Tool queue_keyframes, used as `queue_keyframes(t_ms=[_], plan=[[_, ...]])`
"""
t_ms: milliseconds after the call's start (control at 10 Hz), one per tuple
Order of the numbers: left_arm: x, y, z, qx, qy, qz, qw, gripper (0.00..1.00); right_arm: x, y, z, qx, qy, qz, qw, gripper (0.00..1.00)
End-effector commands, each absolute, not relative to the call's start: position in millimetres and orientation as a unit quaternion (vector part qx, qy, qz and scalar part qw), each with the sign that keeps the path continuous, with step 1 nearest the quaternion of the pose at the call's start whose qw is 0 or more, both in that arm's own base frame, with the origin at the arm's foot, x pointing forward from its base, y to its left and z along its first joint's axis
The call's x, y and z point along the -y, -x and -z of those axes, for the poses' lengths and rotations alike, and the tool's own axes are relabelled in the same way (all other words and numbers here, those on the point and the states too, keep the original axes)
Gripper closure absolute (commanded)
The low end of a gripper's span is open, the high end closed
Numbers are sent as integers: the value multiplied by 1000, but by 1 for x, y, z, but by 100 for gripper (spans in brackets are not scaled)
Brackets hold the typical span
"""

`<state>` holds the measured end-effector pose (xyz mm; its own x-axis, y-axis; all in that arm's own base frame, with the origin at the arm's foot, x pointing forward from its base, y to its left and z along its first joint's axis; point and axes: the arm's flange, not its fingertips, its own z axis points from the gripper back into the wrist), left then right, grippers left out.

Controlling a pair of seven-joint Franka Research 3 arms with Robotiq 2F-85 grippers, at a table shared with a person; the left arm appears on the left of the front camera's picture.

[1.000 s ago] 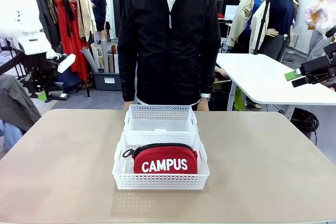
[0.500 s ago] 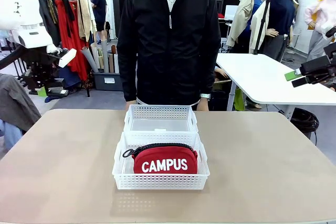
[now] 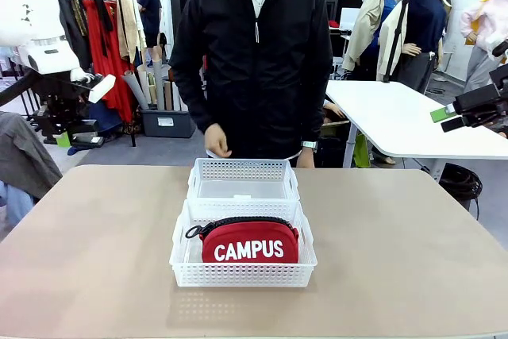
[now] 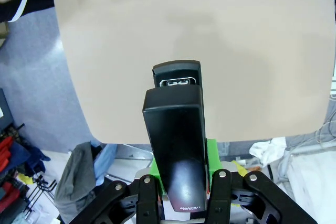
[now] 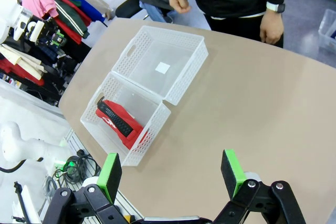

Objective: Distribute items into two baskets.
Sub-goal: Place the picked Stapler into the Organizing basket as instructed by the person.

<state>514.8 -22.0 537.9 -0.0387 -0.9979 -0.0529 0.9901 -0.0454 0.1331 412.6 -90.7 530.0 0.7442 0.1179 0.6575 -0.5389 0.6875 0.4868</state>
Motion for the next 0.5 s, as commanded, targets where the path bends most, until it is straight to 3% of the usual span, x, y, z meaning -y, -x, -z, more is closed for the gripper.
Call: queue_keyframes(t_ms=[0,400], plan=[[20,-514,-539,34,-71,719,691,100,90,-413,-532,306,-349,-192,865,0],[20,-514,-539,34,-71,719,691,100,90,-413,-532,306,-349,-192,865,0]])
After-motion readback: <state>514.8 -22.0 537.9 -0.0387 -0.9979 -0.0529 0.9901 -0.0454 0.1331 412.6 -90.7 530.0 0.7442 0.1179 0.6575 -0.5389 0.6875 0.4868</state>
